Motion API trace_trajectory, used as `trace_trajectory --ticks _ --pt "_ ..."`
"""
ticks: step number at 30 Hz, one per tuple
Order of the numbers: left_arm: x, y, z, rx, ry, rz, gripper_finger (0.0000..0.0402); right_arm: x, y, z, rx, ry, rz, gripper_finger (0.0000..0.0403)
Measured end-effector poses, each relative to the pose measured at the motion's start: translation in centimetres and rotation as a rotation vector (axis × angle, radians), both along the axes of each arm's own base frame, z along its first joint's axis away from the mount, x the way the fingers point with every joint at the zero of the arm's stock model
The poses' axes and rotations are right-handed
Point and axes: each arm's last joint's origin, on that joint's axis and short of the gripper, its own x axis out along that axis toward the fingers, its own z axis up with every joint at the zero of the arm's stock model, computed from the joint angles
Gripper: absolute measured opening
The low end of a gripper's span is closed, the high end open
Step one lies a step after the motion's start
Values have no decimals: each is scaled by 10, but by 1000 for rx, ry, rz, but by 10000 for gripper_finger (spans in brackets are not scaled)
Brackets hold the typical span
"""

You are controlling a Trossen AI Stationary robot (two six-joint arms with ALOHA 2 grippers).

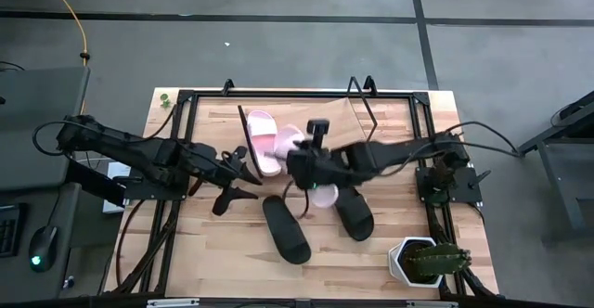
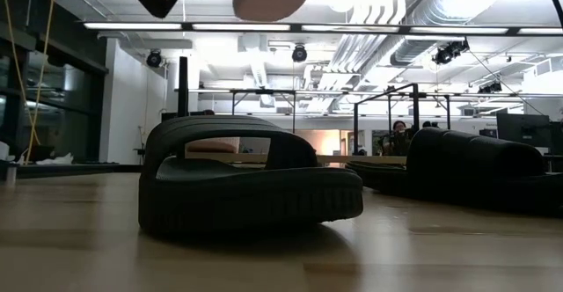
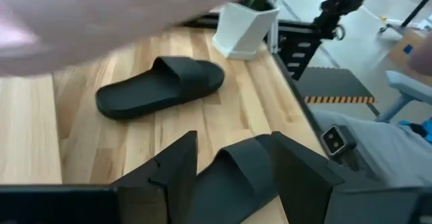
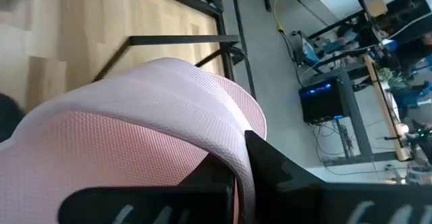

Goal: Pick and place slides into the shelf
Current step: Put the pink slide on the shelf

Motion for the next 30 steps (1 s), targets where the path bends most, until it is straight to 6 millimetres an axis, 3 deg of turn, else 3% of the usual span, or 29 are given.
trace_trajectory --ticks 7,17,23,30 --pt "-2 1 2 7 -7 10 170 -4 -37 11 23 24 -2 2" --pt "-2 1 2 31 -11 27 170 -26 -81 39 116 -26 16 2" --pt "-2 1 2 32 -11 27 170 -53 -90 64 132 -93 22 2" --pt "-2 1 1 35 -9 25 170 -104 -82 96 173 -162 21 2"
